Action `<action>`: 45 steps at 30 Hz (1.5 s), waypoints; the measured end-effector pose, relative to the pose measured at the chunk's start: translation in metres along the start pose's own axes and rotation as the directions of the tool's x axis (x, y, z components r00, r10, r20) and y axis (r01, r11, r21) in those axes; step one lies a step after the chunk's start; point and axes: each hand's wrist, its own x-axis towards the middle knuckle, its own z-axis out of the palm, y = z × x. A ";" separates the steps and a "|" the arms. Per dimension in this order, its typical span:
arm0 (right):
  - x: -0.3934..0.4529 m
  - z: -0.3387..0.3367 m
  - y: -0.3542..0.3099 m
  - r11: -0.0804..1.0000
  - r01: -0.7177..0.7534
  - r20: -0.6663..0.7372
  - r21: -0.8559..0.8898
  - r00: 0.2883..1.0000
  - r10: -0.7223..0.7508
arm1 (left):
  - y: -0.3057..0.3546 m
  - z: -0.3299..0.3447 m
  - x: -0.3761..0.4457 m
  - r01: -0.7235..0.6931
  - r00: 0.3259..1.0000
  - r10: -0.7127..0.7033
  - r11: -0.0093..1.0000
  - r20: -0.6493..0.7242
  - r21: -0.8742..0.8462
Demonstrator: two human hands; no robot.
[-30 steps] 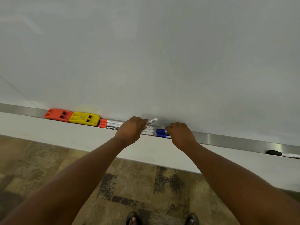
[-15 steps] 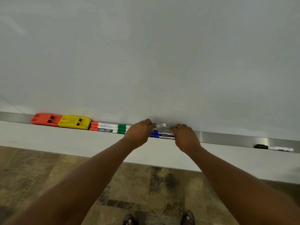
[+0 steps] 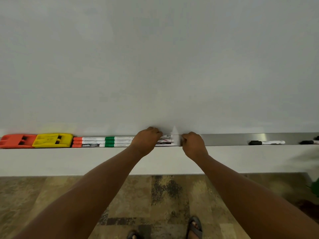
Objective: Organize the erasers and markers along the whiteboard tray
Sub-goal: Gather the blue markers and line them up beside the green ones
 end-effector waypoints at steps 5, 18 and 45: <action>0.006 0.007 -0.005 0.997 -0.016 0.090 0.072 0.996 0.009 | -0.002 0.006 -0.002 0.027 0.999 -0.027 1.000 0.048 0.006; 0.026 0.009 -0.032 0.982 -0.081 0.184 0.169 0.982 0.049 | -0.010 0.009 -0.008 0.018 1.000 -0.018 1.000 0.007 -0.022; 0.020 0.016 -0.032 0.945 -0.141 0.115 0.294 0.987 0.112 | -0.015 0.008 -0.009 -0.032 0.999 0.032 0.999 0.009 -0.014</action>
